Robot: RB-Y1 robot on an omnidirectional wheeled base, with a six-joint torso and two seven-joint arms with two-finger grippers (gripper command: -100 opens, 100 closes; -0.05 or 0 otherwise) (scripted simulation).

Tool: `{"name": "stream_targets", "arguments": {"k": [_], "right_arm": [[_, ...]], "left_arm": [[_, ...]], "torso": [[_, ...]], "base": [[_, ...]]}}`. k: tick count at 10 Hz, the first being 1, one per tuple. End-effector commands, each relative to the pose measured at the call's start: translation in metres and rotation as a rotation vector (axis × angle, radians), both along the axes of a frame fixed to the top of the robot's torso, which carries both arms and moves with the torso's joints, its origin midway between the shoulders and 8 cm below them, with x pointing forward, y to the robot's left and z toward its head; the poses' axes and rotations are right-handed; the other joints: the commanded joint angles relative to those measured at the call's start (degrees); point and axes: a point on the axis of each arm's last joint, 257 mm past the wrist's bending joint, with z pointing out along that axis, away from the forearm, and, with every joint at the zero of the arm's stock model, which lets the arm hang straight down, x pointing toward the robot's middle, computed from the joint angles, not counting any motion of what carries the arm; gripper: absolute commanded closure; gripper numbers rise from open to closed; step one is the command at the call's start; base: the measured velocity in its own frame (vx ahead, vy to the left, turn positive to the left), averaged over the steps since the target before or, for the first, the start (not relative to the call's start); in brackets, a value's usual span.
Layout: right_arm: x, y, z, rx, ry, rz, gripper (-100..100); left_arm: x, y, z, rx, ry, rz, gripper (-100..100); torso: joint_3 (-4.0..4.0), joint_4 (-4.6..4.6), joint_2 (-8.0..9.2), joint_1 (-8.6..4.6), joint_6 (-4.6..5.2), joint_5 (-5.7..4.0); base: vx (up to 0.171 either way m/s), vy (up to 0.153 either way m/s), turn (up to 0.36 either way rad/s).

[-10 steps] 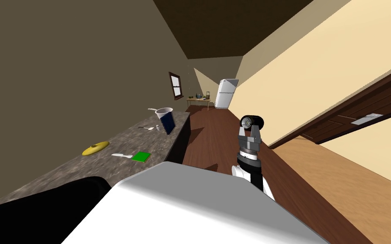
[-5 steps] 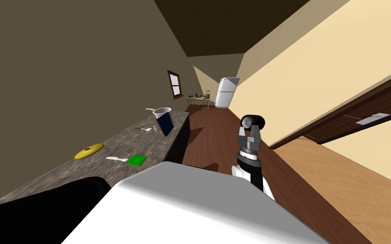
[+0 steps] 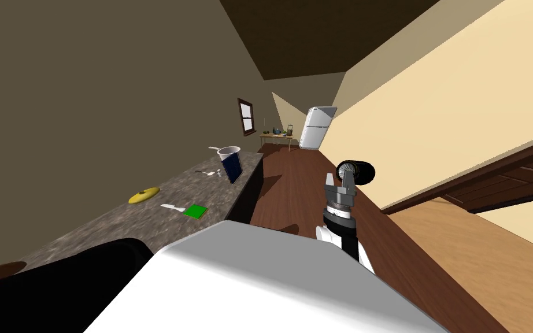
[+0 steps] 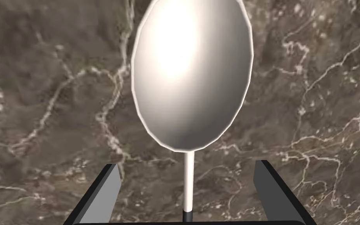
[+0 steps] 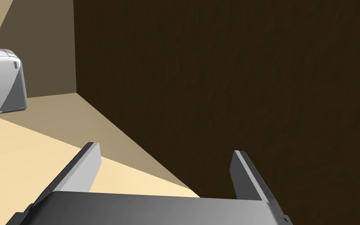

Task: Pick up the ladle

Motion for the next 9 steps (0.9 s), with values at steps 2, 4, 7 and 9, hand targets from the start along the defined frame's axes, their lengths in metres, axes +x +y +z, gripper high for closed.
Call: {"name": "stream_targets", "arguments": {"k": [2, 4, 7, 9], "right_arm": [[0.0, 0.0, 0.0, 0.0, 0.0, 0.0, 0], [0.0, 0.0, 0.0, 0.0, 0.0, 0.0, 0], [0.0, 0.0, 0.0, 0.0, 0.0, 0.0, 0], [0.0, 0.0, 0.0, 0.0, 0.0, 0.0, 0]], "left_arm": [[0.025, -0.013, -0.019, -0.047, -0.02, -0.058, -100], [0.063, -0.005, -0.03, -0.067, -0.052, -0.127, -100], [0.082, -0.018, -0.044, -0.107, -0.06, -0.176, -100], [0.115, -0.007, -0.048, -0.108, -0.078, -0.241, -100]], "torso": [[0.02, 0.0, 0.04, -0.07, 0.05, -0.02], [0.05, 0.07, 0.02, 0.05, 0.04, 0.3], [0.07, 0.29, -0.14, 0.29, 0.49, 1.49], [-0.05, 0.33, -0.44, 0.22, 0.47, 2.18]], "base": [[0.028, -0.009, 0.068], [0.052, 0.014, 0.345], [0.005, 0.0, 0.069], [0.061, -0.048, 0.313]]}}
